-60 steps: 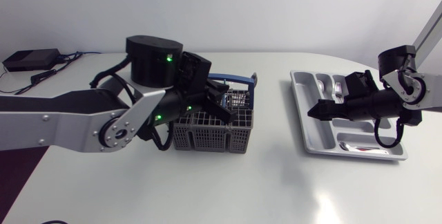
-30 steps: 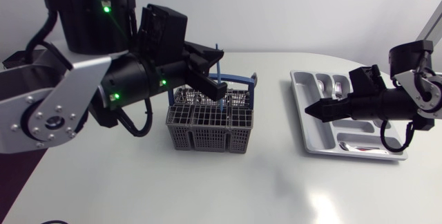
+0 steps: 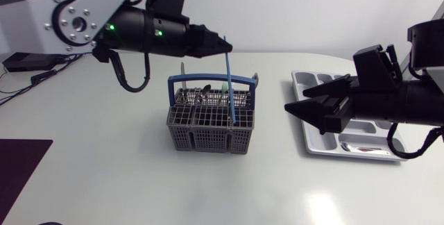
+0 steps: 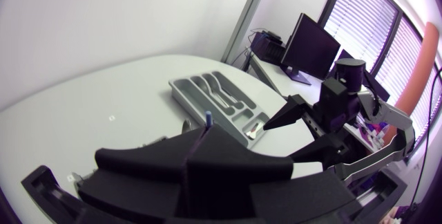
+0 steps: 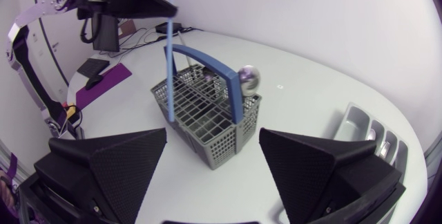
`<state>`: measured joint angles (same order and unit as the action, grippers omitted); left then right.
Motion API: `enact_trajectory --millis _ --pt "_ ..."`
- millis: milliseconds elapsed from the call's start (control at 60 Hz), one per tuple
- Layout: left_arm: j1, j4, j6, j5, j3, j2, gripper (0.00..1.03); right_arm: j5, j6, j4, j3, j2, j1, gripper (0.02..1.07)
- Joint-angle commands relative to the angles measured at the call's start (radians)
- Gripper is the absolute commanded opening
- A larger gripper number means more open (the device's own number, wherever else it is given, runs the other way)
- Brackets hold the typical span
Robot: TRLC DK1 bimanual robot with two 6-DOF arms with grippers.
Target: Unload the cutlery basket into the drawer organizer.
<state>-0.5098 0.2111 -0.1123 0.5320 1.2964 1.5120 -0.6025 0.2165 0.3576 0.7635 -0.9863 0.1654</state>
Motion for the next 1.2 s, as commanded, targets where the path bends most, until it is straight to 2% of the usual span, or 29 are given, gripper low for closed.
enact_trajectory --millis 0,250,350,483,550,650,767,867,1183 --pt "0.011 0.024 -0.047 0.048 0.041 0.057 0.13 -0.003 -0.034 0.018 0.000 0.001 0.037 0.97" --pt "0.011 0.050 -0.112 0.189 0.089 0.136 0.13 -0.026 -0.098 0.020 0.063 -0.074 0.083 0.96" --pt "0.008 0.050 -0.124 0.212 0.098 0.149 0.13 -0.039 -0.111 0.020 0.079 -0.107 0.114 0.93" --pt "0.005 0.048 -0.138 0.226 0.110 0.162 0.13 -0.054 -0.114 0.023 0.092 -0.137 0.137 0.93" --pt "0.004 0.048 -0.147 0.238 0.118 0.171 0.13 -0.062 -0.114 0.027 0.106 -0.155 0.140 0.87" --pt "0.001 0.048 -0.153 0.243 0.126 0.175 0.13 -0.074 -0.114 0.030 0.126 -0.190 0.140 0.87" --pt "-0.003 0.048 -0.161 0.253 0.130 0.183 0.13 -0.075 -0.112 0.023 0.140 -0.230 0.154 0.79" --pt "-0.003 0.047 -0.165 0.263 0.132 0.185 0.13 -0.075 -0.111 0.017 0.146 -0.255 0.169 0.78" --pt "-0.001 0.045 -0.167 0.266 0.132 0.186 0.13 -0.075 -0.109 -0.003 0.160 -0.302 0.195 0.57"
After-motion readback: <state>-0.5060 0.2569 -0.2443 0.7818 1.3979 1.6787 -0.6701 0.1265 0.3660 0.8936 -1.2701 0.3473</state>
